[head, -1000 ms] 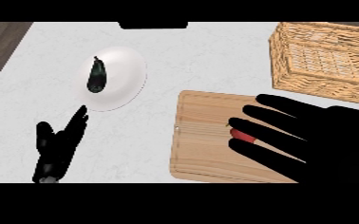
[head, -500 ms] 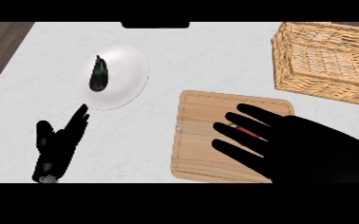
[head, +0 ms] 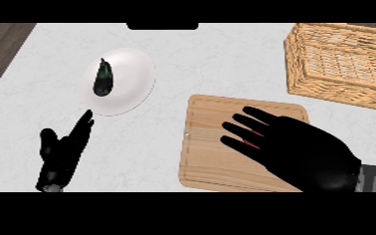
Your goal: Pick the bell pepper from the cutting board and place it in the basket
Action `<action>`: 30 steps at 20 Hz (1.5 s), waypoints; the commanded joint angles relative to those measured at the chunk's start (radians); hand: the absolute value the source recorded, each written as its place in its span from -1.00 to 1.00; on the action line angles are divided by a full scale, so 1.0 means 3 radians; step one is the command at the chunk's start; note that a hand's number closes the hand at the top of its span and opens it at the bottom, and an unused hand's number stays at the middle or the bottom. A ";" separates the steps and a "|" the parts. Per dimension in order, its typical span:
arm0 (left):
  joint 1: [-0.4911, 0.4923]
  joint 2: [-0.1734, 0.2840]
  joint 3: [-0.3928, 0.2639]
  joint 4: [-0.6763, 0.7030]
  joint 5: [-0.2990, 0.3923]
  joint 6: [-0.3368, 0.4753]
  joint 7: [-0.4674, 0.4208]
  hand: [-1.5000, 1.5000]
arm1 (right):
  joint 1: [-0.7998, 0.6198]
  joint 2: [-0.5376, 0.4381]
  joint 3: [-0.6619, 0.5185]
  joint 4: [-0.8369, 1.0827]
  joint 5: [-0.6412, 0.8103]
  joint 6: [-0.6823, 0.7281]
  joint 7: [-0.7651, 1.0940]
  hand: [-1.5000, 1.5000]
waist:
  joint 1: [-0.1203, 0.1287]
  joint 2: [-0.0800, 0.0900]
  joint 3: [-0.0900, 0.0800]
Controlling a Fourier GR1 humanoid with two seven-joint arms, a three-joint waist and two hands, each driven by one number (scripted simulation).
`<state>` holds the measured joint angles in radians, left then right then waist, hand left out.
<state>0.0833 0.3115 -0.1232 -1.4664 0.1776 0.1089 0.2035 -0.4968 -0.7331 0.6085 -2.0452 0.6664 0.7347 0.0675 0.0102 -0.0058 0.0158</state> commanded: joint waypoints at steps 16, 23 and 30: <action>0.0096 -0.0143 0.0013 0.0227 -0.0108 0.0011 0.0218 0.00 | 0.0265 0.0324 0.0208 0.0955 0.0893 -0.0918 -0.0796 -1.00 | -0.0023 0.0027 -0.0052; 0.0147 0.0009 0.0167 0.0157 -0.0003 -0.0187 0.0218 0.00 | 0.0233 0.0520 0.0382 0.1328 0.1280 -0.0987 -0.0752 -1.00 | 0.0001 0.0026 -0.0053; 0.0298 -0.0166 0.0053 0.0141 -0.0134 -0.0110 0.0096 0.00 | 0.0182 0.0595 0.0309 0.1596 0.1424 -0.0965 -0.0821 -1.00 | -0.0001 0.0024 -0.0053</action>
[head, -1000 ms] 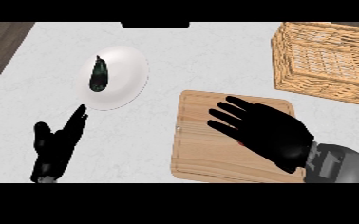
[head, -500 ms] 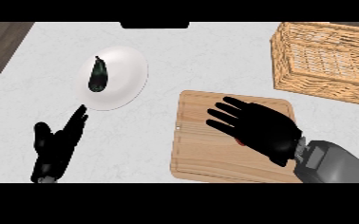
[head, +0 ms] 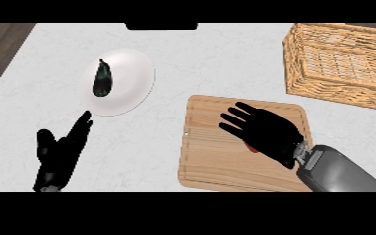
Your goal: Pick the bell pepper from the cutting board and place it in the basket
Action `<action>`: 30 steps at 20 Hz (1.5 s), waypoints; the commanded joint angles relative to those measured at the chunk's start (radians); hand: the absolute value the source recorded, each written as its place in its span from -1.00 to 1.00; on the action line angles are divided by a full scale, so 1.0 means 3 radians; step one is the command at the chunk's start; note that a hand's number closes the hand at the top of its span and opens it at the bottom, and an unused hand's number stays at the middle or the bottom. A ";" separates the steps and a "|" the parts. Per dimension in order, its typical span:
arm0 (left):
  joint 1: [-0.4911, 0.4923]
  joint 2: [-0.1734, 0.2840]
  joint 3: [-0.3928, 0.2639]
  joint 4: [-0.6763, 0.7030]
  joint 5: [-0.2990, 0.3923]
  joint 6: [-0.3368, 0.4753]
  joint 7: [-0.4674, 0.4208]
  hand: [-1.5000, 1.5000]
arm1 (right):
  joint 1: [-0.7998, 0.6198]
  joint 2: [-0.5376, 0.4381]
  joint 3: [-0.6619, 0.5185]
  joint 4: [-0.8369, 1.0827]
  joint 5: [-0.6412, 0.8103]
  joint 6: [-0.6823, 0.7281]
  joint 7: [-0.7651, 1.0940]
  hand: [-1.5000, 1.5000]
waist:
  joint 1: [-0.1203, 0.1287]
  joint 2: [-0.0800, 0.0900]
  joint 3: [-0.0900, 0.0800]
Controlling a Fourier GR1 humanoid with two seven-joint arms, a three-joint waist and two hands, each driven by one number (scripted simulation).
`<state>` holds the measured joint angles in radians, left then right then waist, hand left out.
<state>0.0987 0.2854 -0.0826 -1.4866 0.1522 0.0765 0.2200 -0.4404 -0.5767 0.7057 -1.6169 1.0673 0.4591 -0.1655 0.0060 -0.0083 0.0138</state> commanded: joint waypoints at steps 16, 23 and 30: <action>0.0127 -0.0100 -0.0046 0.0138 -0.0132 -0.0021 0.0242 0.00 | -0.0046 0.0236 -0.0003 0.0385 0.0453 -0.0361 -0.0411 1.00 | 0.0010 0.0032 -0.0045; 0.0164 -0.0075 0.0096 0.0263 -0.0087 -0.0086 0.0121 0.00 | 0.0017 0.0219 -0.0008 0.0547 0.0698 -0.0784 -0.0583 1.00 | -0.0005 0.0030 -0.0046; 0.0219 -0.0070 0.0169 0.0057 -0.0069 0.0024 0.0194 0.00 | 0.0489 0.1087 -0.1134 0.0973 0.0183 -0.0316 0.1253 1.00 | -0.0256 0.0036 -0.0042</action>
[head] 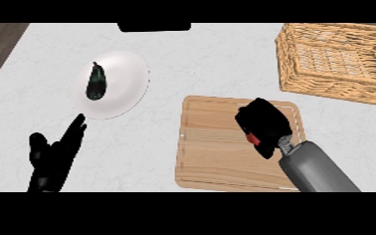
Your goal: Pick the bell pepper from the cutting board and place it in the basket
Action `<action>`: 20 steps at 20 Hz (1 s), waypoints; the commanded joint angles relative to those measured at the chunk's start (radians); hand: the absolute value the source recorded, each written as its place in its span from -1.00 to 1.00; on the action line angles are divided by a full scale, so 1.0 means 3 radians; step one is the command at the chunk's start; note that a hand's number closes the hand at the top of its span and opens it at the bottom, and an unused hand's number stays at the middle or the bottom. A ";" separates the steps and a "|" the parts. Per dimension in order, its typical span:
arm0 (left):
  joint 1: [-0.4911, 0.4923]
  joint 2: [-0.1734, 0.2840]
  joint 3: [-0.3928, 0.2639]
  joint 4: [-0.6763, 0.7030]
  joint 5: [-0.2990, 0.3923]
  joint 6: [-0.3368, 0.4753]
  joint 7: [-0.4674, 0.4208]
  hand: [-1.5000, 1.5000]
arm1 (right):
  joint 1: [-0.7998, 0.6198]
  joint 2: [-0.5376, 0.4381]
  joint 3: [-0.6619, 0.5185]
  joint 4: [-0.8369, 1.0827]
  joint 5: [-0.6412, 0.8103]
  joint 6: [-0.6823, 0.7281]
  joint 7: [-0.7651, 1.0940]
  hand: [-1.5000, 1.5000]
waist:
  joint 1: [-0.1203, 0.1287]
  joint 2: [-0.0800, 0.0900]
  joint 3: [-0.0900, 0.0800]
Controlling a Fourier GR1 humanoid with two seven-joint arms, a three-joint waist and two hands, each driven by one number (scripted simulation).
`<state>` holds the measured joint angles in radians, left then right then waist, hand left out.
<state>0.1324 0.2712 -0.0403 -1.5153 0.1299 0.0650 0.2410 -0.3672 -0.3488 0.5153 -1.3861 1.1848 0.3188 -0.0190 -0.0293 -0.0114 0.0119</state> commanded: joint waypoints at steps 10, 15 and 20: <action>0.0148 0.0010 0.0000 0.0220 0.0006 -0.0077 0.0091 0.00 | 0.0103 0.1151 -0.0911 -0.0685 -0.0512 -0.0457 0.2112 1.00 | 0.0040 0.0027 -0.0036; 0.0099 -0.0031 -0.0050 0.0198 -0.0001 -0.0084 0.0126 0.00 | -0.0246 0.1159 -0.1099 -0.1313 -0.1134 -0.1328 0.2342 1.00 | 0.0077 0.0020 -0.0035; 0.0163 -0.0112 -0.0082 0.0272 -0.0088 -0.0012 0.0053 0.00 | -0.0539 0.1162 -0.1413 -0.1953 -0.1050 -0.1000 0.2895 1.00 | 0.0045 0.0018 -0.0043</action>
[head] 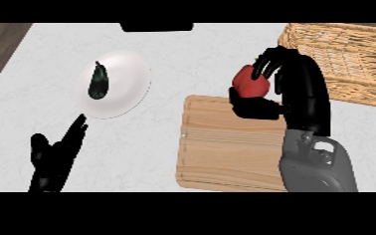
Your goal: Pick the bell pepper from the cutting board and place it in the basket
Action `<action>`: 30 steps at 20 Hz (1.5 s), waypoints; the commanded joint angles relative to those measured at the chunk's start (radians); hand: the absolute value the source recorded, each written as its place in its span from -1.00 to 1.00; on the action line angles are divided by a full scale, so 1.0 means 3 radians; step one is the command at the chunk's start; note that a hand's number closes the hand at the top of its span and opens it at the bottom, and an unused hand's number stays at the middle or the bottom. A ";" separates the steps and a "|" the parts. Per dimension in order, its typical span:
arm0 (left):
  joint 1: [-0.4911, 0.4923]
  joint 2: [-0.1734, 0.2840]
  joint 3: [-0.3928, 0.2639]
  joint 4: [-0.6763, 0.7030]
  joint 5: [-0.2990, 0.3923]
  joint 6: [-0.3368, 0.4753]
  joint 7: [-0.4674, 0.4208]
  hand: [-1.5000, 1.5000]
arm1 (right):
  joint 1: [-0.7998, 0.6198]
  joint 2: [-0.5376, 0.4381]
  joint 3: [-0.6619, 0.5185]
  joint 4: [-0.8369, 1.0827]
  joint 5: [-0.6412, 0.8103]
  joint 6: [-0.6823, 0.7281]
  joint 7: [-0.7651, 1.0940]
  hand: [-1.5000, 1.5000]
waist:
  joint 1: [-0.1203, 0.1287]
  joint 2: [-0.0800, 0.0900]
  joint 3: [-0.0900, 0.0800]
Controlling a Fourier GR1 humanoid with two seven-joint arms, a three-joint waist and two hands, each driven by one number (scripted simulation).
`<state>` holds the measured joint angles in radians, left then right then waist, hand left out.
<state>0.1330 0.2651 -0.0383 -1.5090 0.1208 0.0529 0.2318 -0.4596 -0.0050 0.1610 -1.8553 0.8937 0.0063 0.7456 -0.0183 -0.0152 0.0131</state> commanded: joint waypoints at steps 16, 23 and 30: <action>-0.0043 -0.0122 -0.0039 0.0256 -0.0090 0.0014 0.0194 0.00 | -0.1406 -0.1092 -0.1653 0.0418 -0.0503 0.0667 0.0554 1.00 | 0.0081 0.0065 -0.0044; 0.0000 -0.0009 0.0075 0.0068 -0.0001 -0.0080 0.0347 0.00 | -0.1553 -0.1545 -0.1870 0.1030 -0.0671 0.0776 0.0251 1.00 | 0.0098 0.0060 -0.0043; 0.0044 -0.0193 -0.0041 0.0218 -0.0108 -0.0043 0.0164 0.00 | -0.1404 -0.1638 -0.2070 0.1780 -0.0762 0.0323 -0.0525 1.00 | 0.0115 0.0074 -0.0041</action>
<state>0.1024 0.2405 -0.0282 -1.5056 0.1002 0.0278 0.2523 -0.8942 -0.4710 -0.4163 -1.4316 0.6932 0.1551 0.6956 0.0144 -0.0031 0.0117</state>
